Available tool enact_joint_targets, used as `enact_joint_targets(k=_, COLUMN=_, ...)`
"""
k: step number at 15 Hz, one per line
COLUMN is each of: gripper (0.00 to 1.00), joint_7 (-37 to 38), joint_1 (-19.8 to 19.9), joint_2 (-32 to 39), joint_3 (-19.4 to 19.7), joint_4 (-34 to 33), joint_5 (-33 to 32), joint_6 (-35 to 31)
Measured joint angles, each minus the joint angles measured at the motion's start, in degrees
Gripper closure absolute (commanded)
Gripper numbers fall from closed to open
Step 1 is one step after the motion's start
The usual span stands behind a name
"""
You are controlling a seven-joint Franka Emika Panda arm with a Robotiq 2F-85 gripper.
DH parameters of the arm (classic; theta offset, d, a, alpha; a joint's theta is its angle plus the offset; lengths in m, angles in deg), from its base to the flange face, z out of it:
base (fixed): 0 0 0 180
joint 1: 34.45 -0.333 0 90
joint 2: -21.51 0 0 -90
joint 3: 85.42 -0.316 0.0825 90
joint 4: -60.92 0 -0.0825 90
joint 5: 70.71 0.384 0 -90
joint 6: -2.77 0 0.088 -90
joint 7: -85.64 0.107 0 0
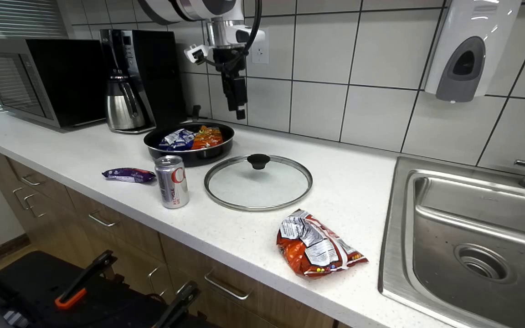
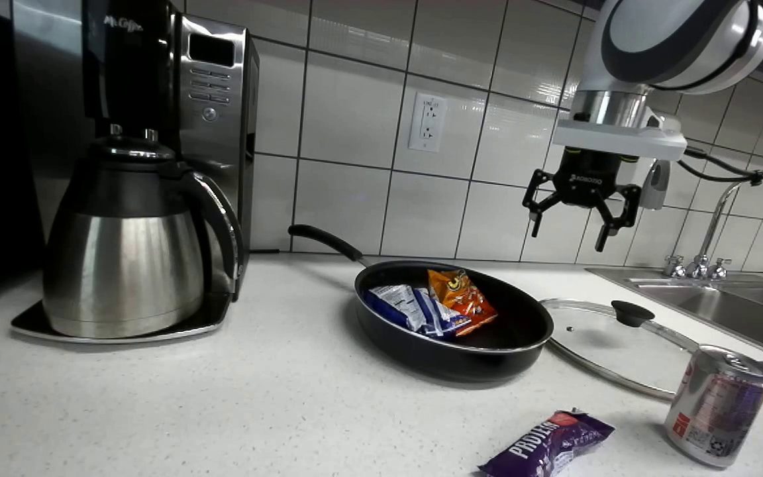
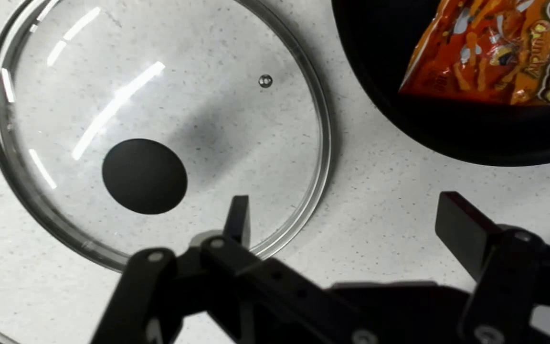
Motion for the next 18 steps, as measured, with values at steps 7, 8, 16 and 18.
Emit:
enact_joint_targets(k=7, gripper=0.00, joint_7=0.00, joint_1=4.03, joint_2=-10.24, joint_3=0.87, joint_4=11.31, joint_5=0.00, joint_6=-1.33)
enact_joint_targets(k=8, gripper=0.00, joint_7=0.00, joint_1=4.95, joint_2=-11.88, joint_3=1.18, joint_4=12.95, joint_5=0.00, joint_6=-1.34)
enact_joint_targets(k=16, gripper=0.00, joint_7=3.58, joint_1=15.55, joint_2=-23.11, joint_3=4.41, joint_4=24.12, joint_5=0.03, joint_6=-1.66)
enact_joint_targets(k=18, gripper=0.00, joint_7=6.17, joint_1=18.53, joint_2=-24.89, joint_3=4.78, joint_4=26.14, joint_5=0.01, joint_6=-1.81)
